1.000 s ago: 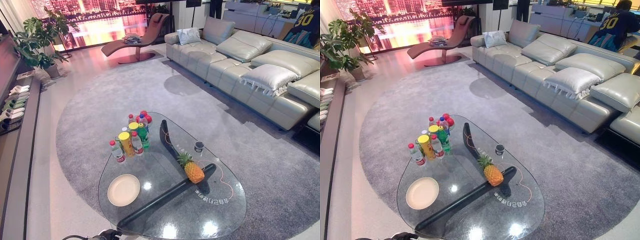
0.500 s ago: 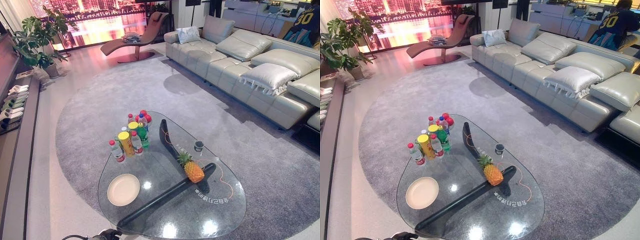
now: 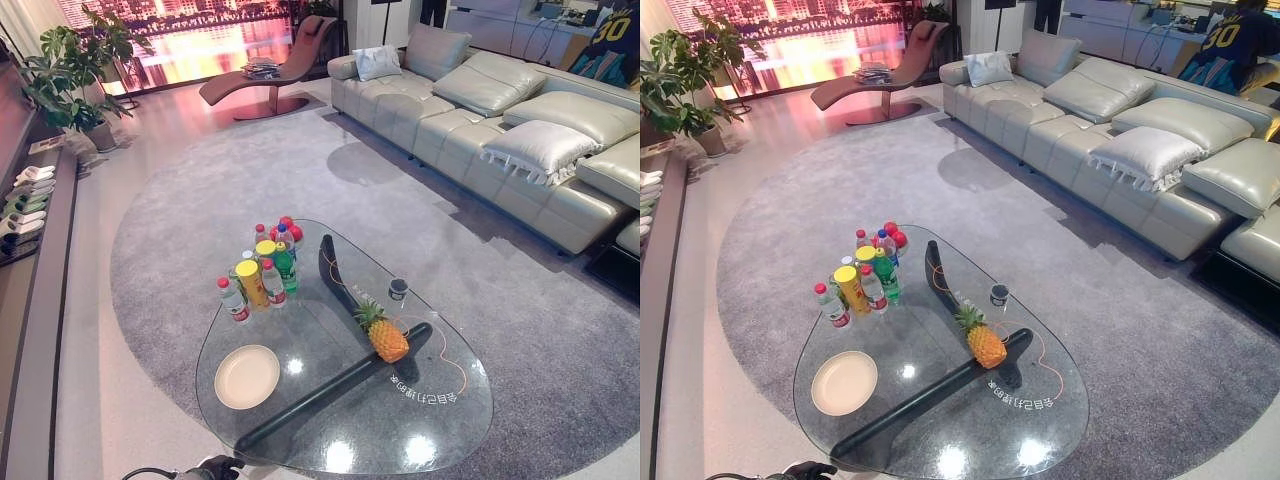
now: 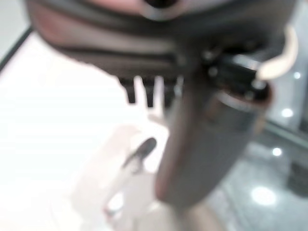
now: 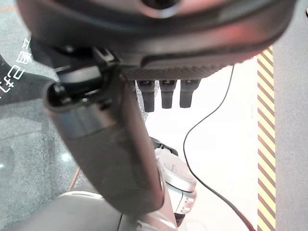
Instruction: Pick up the fruit to the plate
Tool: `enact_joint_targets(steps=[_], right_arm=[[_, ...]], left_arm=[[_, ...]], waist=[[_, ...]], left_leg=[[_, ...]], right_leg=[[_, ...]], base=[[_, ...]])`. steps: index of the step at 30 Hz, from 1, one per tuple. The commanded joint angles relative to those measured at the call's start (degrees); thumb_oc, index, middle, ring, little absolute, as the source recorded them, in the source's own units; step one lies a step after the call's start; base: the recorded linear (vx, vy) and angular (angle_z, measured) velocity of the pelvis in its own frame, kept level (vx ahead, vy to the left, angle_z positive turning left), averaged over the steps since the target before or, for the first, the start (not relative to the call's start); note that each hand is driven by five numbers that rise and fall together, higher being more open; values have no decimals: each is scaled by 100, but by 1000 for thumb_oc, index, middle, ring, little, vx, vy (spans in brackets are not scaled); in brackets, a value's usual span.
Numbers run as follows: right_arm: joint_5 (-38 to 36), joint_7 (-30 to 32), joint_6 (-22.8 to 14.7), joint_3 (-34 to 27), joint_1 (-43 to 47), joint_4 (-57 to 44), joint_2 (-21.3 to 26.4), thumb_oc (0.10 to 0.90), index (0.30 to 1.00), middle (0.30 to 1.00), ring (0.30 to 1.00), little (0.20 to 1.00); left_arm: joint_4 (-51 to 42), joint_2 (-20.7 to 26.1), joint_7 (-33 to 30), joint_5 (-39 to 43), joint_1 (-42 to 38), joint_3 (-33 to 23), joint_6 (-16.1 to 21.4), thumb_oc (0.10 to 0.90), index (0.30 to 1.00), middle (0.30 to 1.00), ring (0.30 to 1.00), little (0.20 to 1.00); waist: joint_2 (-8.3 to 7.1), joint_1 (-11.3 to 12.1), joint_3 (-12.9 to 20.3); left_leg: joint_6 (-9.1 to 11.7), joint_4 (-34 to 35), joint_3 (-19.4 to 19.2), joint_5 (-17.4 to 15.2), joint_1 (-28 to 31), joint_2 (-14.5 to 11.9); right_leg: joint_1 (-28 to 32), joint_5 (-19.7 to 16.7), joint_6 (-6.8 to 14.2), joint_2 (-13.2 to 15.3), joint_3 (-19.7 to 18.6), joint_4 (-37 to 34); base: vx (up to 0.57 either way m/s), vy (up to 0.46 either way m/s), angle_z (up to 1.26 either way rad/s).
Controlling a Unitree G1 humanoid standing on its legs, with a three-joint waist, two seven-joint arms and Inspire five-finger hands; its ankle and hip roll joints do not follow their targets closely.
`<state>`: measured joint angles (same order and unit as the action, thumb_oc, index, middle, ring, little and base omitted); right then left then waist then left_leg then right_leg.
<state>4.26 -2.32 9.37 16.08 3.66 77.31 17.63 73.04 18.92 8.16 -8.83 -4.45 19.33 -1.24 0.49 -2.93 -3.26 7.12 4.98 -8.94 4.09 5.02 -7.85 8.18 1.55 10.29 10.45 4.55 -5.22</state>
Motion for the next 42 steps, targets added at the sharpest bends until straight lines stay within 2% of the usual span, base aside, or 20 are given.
enact_joint_targets(steps=[1, 5, 11, 12, 17, 21, 23, 26, 28, 29, 32, 34, 38, 40, 42], right_arm=[[-18, 71, 29, -86, 319, 280, 103, 800, 900, 900, 900, 900], [-54, 58, 65, 0, 370, 224, 181, 800, 900, 900, 900, 900], [-263, 109, 89, 67, 572, 175, 282, 800, 900, 900, 900, 900], [-348, 169, 111, 89, 728, 128, 310, 800, 900, 900, 900, 900], [-626, 325, 133, 40, 997, 121, 444, 800, 900, 900, 900, 900], [-1035, 623, -86, -138, 1203, -91, 650, 800, 900, 900, 900, 900], [-1224, 668, -141, -154, 1331, -210, 724, 800, 900, 900, 900, 900], [-1524, 826, -292, -193, 1507, -382, 767, 800, 900, 900, 900, 900], [-1754, 1113, -471, -250, 1552, -498, 775, 800, 900, 900, 900, 900], [-1768, 1166, -513, -270, 1558, -523, 777, 800, 900, 900, 900, 900], [-1755, 1800, -1007, -381, 1678, -665, 783, 800, 900, 900, 900, 900], [-1673, 2060, -1140, -437, 1717, -818, 790, 800, 900, 900, 900, 900], [-1562, 2504, -1391, -443, 1818, -1041, 787, 800, 900, 900, 900, 900], [-1473, 2734, -1581, -453, 1820, -1190, 791, 800, 900, 900, 900, 900], [-1467, 2848, -1630, -448, 1822, -1271, 787, 800, 900, 900, 900, 900]], left_arm=[[251, -167, 7, 229, -263, 20, -100, 800, 900, 900, 900, 900], [178, -134, -7, 456, -288, 55, -217, 800, 900, 900, 900, 900], [71, -138, -94, 954, -436, 181, -340, 800, 900, 900, 900, 900], [32, -147, -181, 1126, -557, 183, -305, 800, 900, 900, 900, 900], [-4, -117, -269, 1649, -793, 19, -218, 800, 900, 900, 900, 900], [-78, -25, -233, 2460, -1049, -140, 3, 800, 900, 900, 900, 900], [-133, 40, -278, 3008, -1230, -278, -1, 800, 900, 900, 900, 900], [-228, 189, -360, 3436, -1530, -531, 129, 800, 900, 900, 900, 900], [-389, 230, -510, 3653, -1596, -643, 210, 800, 900, 900, 900, 900], [-427, 232, -547, 3670, -1602, -669, 213, 800, 900, 900, 900, 900], [-604, 277, -773, 3734, -1668, -718, 174, 800, 900, 900, 900, 900], [-668, 299, -858, 3884, -1694, -763, 213, 800, 900, 900, 900, 900], [-781, 321, -1132, 4284, -1798, -841, 374, 800, 900, 900, 900, 900], [-857, 352, -1359, 4443, -1840, -896, 616, 800, 900, 900, 900, 900], [-889, 386, -1417, 4476, -1863, -925, 695, 800, 900, 900, 900, 900]], waist=[[-8, 137, -204], [34, 140, -383], [187, 86, -1074], [233, 67, -1354], [313, 69, -1787], [316, 129, -2193], [272, 164, -2371], [174, 158, -2598], [141, 146, -2653], [136, 145, -2653], [124, 139, -2653], [121, 118, -2654], [104, 92, -2654], [96, 89, -2654], [92, 89, -2654]], left_leg=[[-38, 2, 249, -448, 98, 34], [-40, 2, 252, -380, -94, 34], [-129, 2, 407, -145, -804, 142], [-171, 2, 469, -54, -1097, 207], [-207, 2, 623, 74, -1536, 333], [-198, -20, 601, 244, -1933, 429], [-172, -388, 583, 255, -2314, 447], [-164, -1355, 657, 110, -3167, 522], [-176, -1819, 723, -11, -3586, 553], [-180, -1903, 729, -39, -3675, 552], [-217, -2490, 797, -240, -4280, 547], [-236, -2743, 809, -329, -4551, 509], [-260, -2983, 831, -396, -4920, 475], [-270, -3145, 880, -438, -5169, 471], [-281, -3214, 901, -460, -5264, 473]], right_leg=[[-274, -388, -56, -99, 262, 22], [-463, -444, -66, -89, 262, 22], [-1201, -639, -173, -110, 139, 74], [-1515, -724, -222, -139, 83, 99], [-1937, -797, -273, -173, 36, 142], [-2477, -786, -265, -101, 134, 532], [-2825, -709, -293, -84, 179, 916], [-3522, -570, -316, -33, 152, 1618], [-3891, -503, -328, -30, 117, 1931], [-3972, -485, -329, -30, 114, 1994], [-4555, -392, -349, -81, 18, 2416], [-4838, -334, -363, -127, -56, 2621], [-5224, -267, -390, -208, -116, 2858], [-5472, -226, -415, -227, -146, 3019], [-5564, -209, -430, -234, -156, 3087]], base=[[0, 0, 0], [-32, 7, 0], [-120, 16, 0], [-263, 17, 5], [-149, 21, 2], [-126, 44, 1], [-150, -3, -6], [-156, -59, -13], [-87, -44, 5], [-55, -19, 15], [-64, -21, 14], [-43, -3, 2], [-30, -12, -10], [-34, -46, -11], [-17, -39, -3]])
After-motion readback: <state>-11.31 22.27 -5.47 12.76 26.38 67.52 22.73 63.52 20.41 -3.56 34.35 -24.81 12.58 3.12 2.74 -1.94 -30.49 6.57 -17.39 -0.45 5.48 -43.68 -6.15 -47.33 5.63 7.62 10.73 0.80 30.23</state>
